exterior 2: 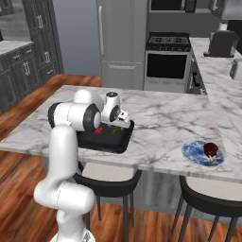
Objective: Create a steak meal by picking up the steak and asparagus from the tray and placing them on the plate. Leave the tomato on the tray.
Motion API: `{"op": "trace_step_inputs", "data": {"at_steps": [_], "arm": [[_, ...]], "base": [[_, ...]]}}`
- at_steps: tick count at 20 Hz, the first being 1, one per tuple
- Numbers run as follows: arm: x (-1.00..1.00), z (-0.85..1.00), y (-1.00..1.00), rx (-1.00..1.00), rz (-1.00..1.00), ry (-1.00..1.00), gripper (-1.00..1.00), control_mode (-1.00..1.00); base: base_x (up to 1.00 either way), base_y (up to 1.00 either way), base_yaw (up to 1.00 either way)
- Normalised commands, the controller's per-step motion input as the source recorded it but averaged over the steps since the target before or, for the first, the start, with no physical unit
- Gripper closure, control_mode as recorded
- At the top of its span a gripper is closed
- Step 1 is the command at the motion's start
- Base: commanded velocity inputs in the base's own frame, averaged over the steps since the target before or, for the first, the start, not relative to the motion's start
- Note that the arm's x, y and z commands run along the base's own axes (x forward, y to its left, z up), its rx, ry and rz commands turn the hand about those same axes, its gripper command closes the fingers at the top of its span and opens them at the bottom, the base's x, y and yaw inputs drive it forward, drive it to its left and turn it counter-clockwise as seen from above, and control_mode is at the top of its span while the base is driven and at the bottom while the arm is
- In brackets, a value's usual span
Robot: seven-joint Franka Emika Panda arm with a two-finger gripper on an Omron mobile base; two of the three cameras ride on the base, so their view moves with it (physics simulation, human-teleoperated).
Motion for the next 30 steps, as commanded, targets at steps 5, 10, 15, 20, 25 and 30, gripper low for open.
{"op": "trace_step_inputs", "data": {"at_steps": [5, 10, 15, 20, 25, 30], "arm": [[0.0, -0.5, 0.0, 0.0, 0.0, -0.01, 1.0, -1.0], [-0.04, -0.09, 0.0, 0.0, -0.02, -0.04, 1.0, -1.0], [-0.12, 0.03, 0.0, 0.0, 0.0, 0.0, 1.0, -1.0], [-0.31, 0.63, 0.0, 0.0, 0.0, 0.0, 1.0, -1.0], [-0.34, 0.83, -0.01, 0.0, 0.02, 0.0, 1.0, -1.0], [-0.53, 0.46, -0.33, -0.03, 0.07, 0.0, 1.0, -1.0]], "base": [[0.0, 0.0, 0.0], [0.0, 0.0, 0.0], [0.0, 0.0, 0.0], [0.0, 0.0, 0.0], [0.0, 0.0, 0.0], [0.0, 0.0, 0.0]]}}
